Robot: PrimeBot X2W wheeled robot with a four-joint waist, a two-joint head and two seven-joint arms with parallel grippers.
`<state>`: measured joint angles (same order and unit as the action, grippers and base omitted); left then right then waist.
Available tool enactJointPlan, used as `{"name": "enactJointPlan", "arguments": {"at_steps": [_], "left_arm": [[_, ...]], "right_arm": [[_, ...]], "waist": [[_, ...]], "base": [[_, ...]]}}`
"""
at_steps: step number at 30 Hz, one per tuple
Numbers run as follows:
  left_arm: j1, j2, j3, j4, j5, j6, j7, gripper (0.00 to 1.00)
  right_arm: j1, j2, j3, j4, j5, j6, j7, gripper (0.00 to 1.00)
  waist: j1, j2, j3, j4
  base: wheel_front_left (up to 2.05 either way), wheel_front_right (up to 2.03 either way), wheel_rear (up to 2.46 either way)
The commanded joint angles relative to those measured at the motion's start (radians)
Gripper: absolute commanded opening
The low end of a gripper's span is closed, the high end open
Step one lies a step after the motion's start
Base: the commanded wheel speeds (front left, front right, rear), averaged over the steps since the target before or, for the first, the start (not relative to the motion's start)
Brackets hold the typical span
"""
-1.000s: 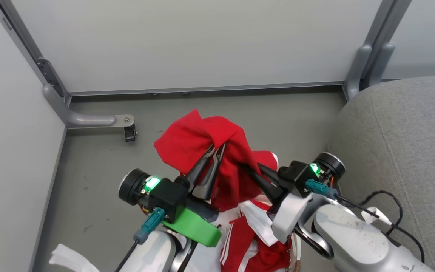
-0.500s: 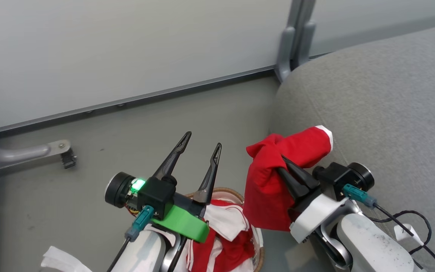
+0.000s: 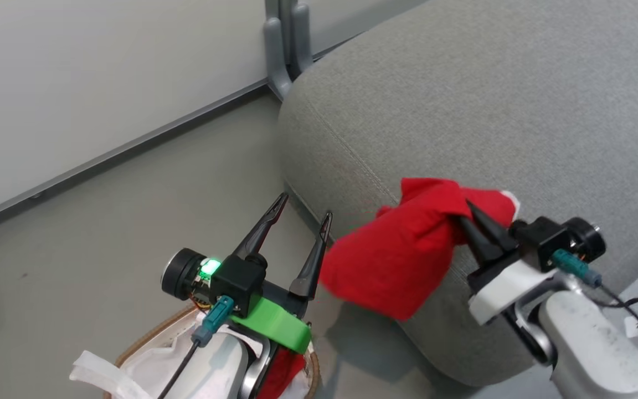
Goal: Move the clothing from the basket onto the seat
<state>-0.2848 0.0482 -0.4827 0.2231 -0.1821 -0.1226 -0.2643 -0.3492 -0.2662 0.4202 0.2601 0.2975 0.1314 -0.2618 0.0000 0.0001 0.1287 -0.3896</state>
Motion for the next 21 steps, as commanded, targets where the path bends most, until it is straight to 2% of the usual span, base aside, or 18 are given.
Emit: {"name": "enactJointPlan", "arguments": {"at_steps": [1, 10, 21], "left_arm": [[-0.022, 0.006, -0.001, 0.009, 0.004, -0.001, 0.0, 1.0], [-0.09, 0.006, -0.015, 0.05, 0.042, -0.008, 0.0, 1.0], [-0.213, 0.009, -0.046, 0.049, 0.089, -0.008, 0.0, 1.0]], "right_arm": [[-0.039, -0.008, -0.028, 0.005, -0.012, -0.001, -0.005, 0.0], [-0.27, -0.087, -0.238, 0.072, -0.1, -0.001, -0.005, 0.0], [-0.552, -0.143, -0.414, 0.278, -0.229, -0.001, -0.005, 0.0]], "waist": [[0.0, -0.0001, 0.076, -0.067], [0.0, -0.0001, 0.233, 0.017], [0.0, -0.0001, 0.451, 0.138]], "base": [[0.0, 0.0, 0.0], [0.0, 0.0, 0.0], [0.0, 0.0, 0.0]]}}
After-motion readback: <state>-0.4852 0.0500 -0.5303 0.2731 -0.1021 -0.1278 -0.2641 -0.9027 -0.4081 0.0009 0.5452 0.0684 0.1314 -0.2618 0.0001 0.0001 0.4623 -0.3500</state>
